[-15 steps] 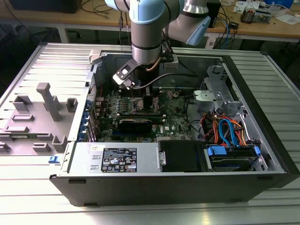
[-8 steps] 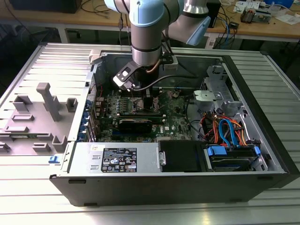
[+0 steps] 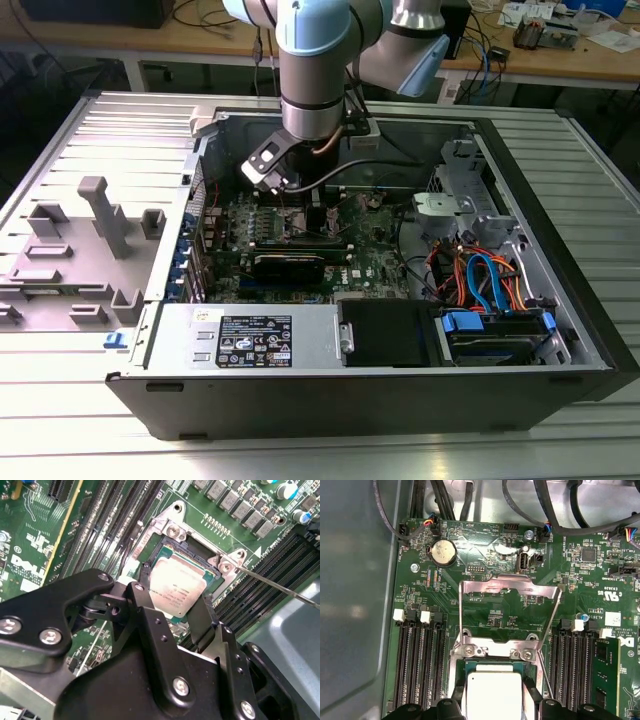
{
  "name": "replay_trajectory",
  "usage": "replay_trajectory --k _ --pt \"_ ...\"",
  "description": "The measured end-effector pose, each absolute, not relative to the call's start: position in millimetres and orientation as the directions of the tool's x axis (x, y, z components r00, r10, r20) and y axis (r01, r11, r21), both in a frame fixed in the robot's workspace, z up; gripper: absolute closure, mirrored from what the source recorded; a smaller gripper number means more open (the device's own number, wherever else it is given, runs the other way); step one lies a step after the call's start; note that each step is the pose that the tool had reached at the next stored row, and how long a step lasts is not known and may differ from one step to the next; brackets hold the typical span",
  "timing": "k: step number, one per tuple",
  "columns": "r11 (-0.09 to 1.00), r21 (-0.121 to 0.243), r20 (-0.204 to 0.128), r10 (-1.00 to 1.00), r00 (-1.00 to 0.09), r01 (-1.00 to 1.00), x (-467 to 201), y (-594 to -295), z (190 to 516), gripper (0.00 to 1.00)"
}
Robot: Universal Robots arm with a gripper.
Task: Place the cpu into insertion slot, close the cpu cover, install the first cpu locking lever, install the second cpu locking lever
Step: 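Place the cpu into insertion slot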
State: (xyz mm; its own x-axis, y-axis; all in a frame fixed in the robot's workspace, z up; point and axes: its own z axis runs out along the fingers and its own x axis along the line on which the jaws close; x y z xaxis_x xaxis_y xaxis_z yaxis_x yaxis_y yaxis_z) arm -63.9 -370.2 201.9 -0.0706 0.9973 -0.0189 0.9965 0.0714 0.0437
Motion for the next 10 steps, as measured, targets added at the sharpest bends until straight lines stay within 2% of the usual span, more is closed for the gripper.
replay_trajectory --k 10 --pt "0.048 0.044 -0.019 0.999 -0.047 0.998 -63.8 -371.2 200.2 0.46"
